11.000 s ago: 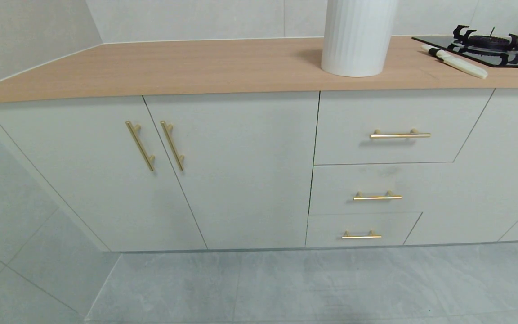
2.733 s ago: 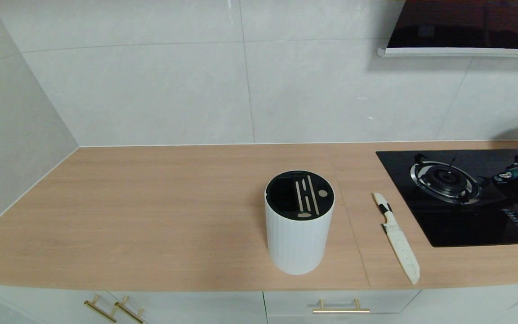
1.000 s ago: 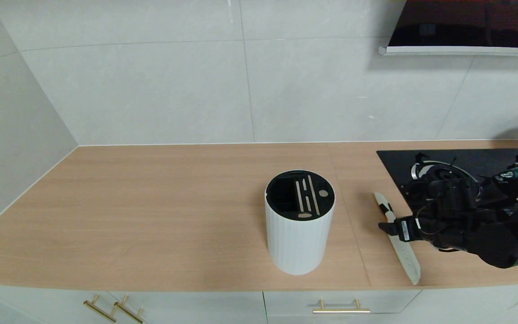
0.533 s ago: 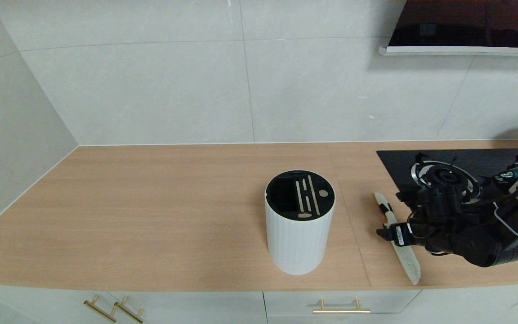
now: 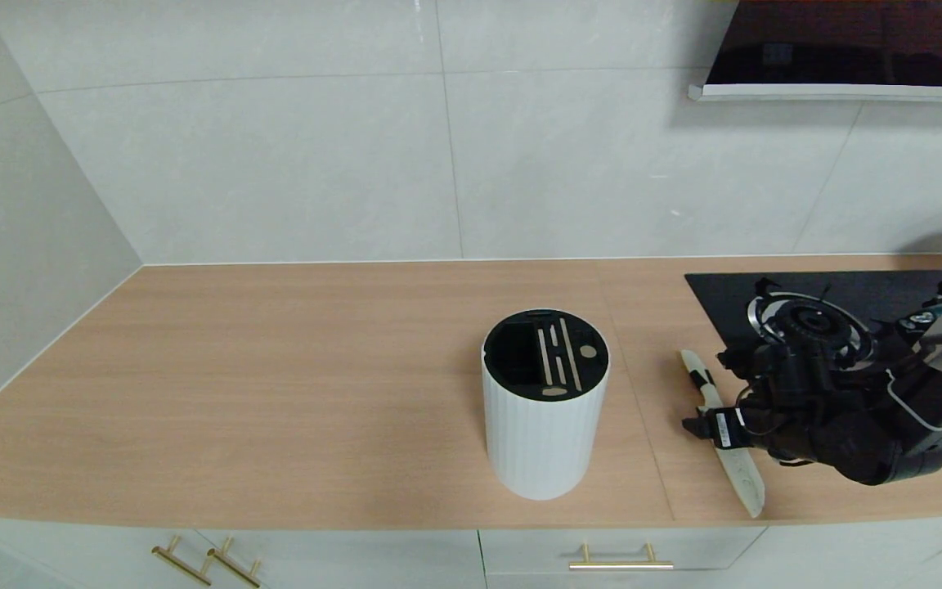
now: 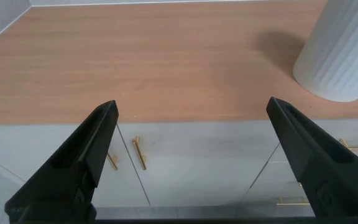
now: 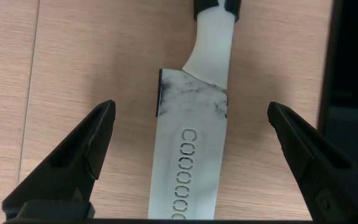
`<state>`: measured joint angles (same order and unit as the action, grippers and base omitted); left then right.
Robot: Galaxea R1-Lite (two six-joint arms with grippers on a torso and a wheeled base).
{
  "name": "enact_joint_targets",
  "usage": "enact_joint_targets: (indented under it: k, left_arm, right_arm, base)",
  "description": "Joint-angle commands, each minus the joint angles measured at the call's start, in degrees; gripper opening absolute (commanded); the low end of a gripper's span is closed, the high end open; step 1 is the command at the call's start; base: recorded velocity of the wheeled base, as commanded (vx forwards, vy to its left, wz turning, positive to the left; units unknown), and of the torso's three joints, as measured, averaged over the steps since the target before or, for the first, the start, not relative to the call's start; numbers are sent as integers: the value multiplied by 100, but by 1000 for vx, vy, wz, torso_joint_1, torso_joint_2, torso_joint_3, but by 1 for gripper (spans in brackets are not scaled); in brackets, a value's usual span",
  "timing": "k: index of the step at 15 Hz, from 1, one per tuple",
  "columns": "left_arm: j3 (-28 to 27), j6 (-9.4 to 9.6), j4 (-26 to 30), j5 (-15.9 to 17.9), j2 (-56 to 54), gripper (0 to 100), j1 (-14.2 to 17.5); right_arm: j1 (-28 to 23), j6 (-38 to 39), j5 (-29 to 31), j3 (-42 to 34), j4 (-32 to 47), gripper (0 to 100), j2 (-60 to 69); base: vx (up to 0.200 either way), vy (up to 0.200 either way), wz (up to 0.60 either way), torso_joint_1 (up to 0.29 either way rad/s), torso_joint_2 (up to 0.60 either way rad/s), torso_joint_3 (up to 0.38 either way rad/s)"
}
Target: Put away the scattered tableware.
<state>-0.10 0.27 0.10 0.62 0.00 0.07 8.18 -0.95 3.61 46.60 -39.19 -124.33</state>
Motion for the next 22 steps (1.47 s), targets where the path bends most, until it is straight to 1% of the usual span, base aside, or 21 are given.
enact_joint_targets:
  k: [1,6,7,15,17,22]
  left_arm:
    - [-8,0,-1,-1,9,100,1]
    - [1,0,-1,-1,0,100,1]
    - [1,0,-1,-1,9,100,1]
    - [1,0,-1,-1,9,100,1]
    - [1,0,-1,-1,9,100,1]
    - [1,0,-1,-1,9,100,1]
  right_arm:
    - [-1,-2,0,7,-1,100,5]
    - [-1,-2,114,94,-1,100,-126]
    - [-1,7,114,121,-1,0,-162]
    - [-1,-2,131,103,-159,0,-241]
    - [-1,-2,219,103,-168,0,-197]
    - [8,218,210,-46,-132,0,577]
  base:
    - [0,0,0,0,0,0]
    - [0,0,0,0,0,0]
    - [0,0,0,0,0,0]
    - [0,0,0,0,0,0]
    - [0,0,0,0,0,0]
    - [0,0,0,0,0,0]
